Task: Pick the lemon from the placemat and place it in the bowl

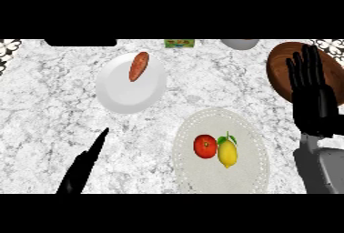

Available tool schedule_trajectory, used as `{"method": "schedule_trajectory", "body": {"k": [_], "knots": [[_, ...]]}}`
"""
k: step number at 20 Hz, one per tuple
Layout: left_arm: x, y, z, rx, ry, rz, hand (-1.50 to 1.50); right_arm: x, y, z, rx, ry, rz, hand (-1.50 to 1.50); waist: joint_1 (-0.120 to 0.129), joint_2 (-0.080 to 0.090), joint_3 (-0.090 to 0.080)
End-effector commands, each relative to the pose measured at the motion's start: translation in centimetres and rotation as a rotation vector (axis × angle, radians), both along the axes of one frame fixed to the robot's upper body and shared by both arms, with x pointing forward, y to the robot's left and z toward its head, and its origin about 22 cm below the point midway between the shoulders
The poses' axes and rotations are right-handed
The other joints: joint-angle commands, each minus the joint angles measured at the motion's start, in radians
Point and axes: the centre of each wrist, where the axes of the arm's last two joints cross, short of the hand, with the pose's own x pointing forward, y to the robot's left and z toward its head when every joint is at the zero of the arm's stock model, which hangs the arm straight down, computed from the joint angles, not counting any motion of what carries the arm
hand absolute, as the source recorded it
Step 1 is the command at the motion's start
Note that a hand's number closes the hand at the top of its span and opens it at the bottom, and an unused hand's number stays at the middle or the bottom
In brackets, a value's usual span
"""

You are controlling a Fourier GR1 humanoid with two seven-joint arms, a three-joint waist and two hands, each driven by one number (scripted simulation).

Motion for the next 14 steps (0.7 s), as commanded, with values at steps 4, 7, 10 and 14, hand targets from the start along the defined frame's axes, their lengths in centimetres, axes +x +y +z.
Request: {"method": "schedule_trajectory", "body": {"k": [4,7,10,14], "knots": [[4.7,2.6,6.0,0.004,-0.293,0.164,0.0,-1.0,0.3,4.2,-0.366,-0.116,0.054,1.5,0.014,-0.03,0.016],[4.4,3.5,6.6,0.015,-0.337,0.188,0.0,-2.2,-7.2,2.3,-0.885,0.136,-0.105,1.5,-0.027,-0.023,-0.034],[5.0,5.9,8.3,0.007,-0.392,0.327,0.0,-5.7,-8.0,-2.4,-0.811,0.347,-0.357,-1.5,-0.076,-0.048,0.009],[6.2,5.9,9.6,-0.02,-0.394,0.339,0.0,-10.5,-2.5,-3.6,-0.892,0.231,-0.346,-1.5,-0.062,-0.038,0.015]]}}
